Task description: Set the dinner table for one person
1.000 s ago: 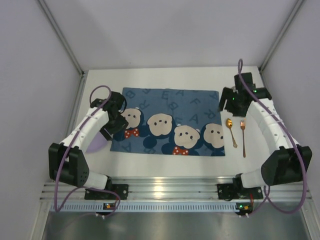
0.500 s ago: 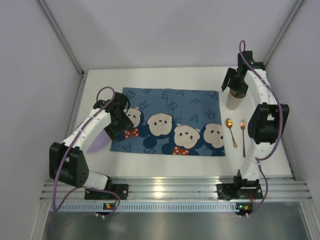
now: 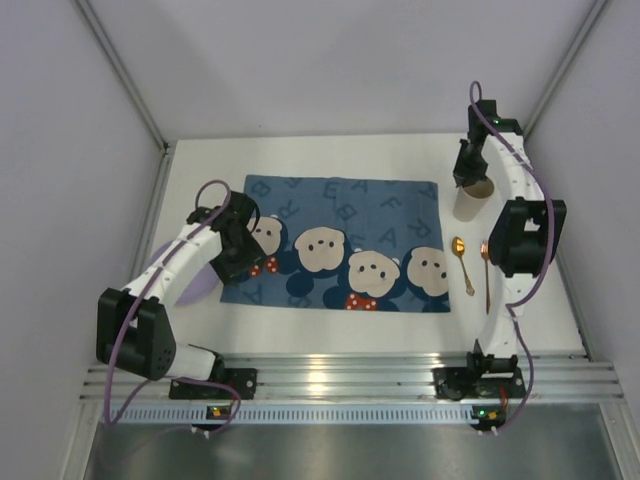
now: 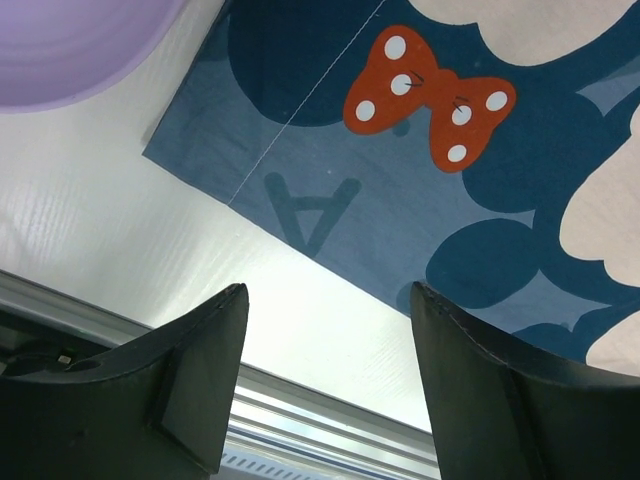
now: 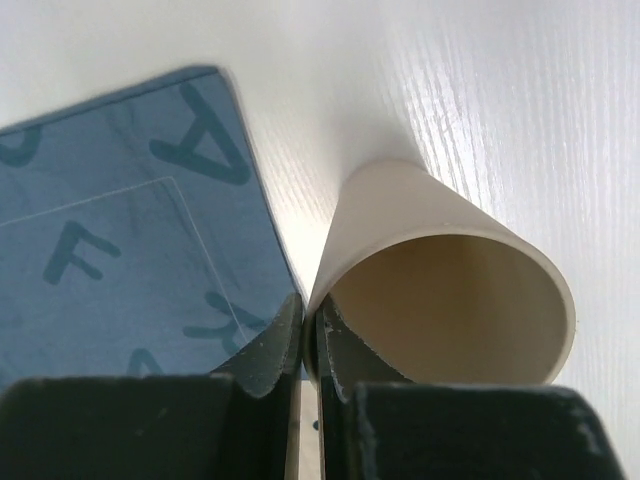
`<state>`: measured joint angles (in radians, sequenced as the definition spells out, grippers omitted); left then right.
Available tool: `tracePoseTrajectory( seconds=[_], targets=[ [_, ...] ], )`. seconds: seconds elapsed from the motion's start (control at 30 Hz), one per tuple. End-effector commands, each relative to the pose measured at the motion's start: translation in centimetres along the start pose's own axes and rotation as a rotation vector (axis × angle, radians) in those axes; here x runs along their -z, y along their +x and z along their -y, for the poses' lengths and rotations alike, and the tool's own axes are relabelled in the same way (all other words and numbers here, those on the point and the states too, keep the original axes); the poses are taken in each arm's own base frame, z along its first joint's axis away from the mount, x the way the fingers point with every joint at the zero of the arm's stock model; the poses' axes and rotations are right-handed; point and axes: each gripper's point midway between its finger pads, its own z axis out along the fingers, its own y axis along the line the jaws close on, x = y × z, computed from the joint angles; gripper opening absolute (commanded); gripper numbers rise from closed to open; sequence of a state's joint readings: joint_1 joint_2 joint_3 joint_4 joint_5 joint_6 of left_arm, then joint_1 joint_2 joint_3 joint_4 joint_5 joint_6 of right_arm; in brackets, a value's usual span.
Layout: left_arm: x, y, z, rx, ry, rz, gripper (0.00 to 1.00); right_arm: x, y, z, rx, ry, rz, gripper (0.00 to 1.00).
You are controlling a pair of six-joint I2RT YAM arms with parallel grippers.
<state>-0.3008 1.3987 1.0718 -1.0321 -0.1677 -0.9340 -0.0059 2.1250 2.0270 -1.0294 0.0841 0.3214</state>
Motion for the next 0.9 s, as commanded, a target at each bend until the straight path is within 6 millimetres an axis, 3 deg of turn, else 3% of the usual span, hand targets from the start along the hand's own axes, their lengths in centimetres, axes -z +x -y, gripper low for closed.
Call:
tracePoseTrajectory(
  seconds=[0.0,0.13,0.23,0.33,0.57,0.87],
  targets=[
    [0.1,-0.1,0.8,-0.003,0.055,0.010,0.71,3.0,0.5,-0.5,0.069,0.056,0.019,0.00],
    [-0.3,-0.2,1.2,-0.021,0.056,0.006,0.70,7.0,-0.1,-2.7,0.118,0.049,0.097,0.00],
    [-0.2,-0.6,1.6,-0.030,0.062,0.009,0.70,9.0,0.9,-6.4,0.191,0.018,0.125,0.00],
    [0.1,-0.8,1.9,-0.037,0.070,0.014,0.70,9.6,1.8,-9.0,0.225,-0.013,0.131,0.00],
    [0.8,-1.0,1.3,-0.041,0.061,0.032,0.70,8.6,3.1,-12.5,0.265,-0.047,0.123,0.00],
    [2.4,-0.8,-0.5,-0.024,0.047,0.067,0.70,3.9,4.4,-14.4,0.299,-0.050,0.100,0.00]
  ],
)
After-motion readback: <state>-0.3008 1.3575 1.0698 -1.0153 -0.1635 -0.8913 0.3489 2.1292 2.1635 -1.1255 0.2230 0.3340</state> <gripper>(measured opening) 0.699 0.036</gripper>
